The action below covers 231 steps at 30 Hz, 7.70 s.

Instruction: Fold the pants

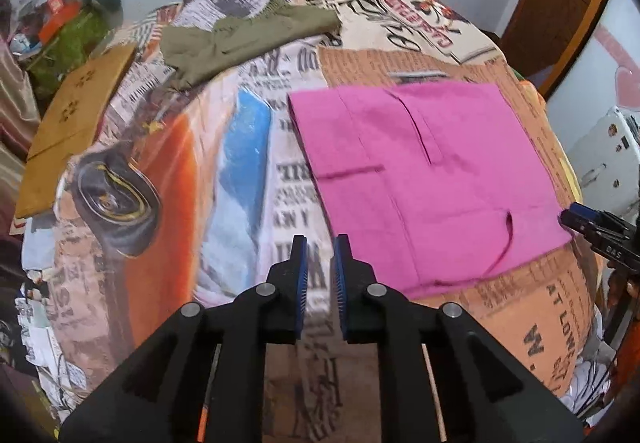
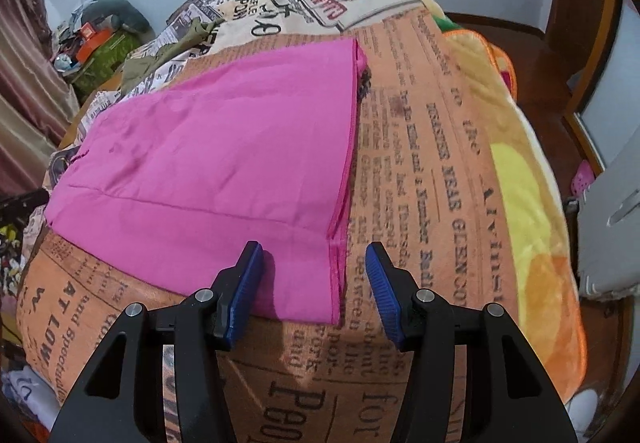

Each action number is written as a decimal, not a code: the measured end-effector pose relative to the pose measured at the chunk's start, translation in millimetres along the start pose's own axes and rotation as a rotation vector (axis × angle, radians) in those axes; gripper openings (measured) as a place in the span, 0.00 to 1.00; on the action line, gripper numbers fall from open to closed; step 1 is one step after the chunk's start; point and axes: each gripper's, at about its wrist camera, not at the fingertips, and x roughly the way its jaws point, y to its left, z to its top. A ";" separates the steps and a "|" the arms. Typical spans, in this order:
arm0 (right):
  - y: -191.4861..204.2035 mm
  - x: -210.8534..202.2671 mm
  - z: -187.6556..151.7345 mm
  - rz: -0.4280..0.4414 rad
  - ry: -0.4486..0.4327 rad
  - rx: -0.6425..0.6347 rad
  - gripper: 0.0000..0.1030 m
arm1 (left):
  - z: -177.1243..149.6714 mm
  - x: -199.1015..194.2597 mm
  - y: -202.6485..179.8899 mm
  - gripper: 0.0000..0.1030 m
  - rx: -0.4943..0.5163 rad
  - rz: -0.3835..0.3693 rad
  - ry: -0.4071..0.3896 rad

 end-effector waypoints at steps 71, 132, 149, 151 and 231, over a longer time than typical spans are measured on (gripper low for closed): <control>-14.9 121.6 162.6 -0.138 -0.002 -0.175 0.09 | 99.9 102.0 14.8 0.07 0.002 0.063 0.045; 99.1 36.7 53.5 0.102 0.112 -0.309 0.47 | 23.2 27.3 -17.3 0.57 0.047 0.022 0.032; 121.0 -8.3 34.3 0.125 -0.066 -0.308 0.50 | -20.0 -15.0 -14.6 0.61 -0.130 -0.178 0.056; 119.5 -2.6 30.0 0.123 -0.053 -0.304 0.50 | -26.3 -12.4 -17.6 0.61 -0.151 -0.217 0.075; 80.4 7.1 16.2 0.205 -0.043 -0.144 0.51 | 46.7 -57.4 -109.9 0.14 0.097 -0.021 -0.285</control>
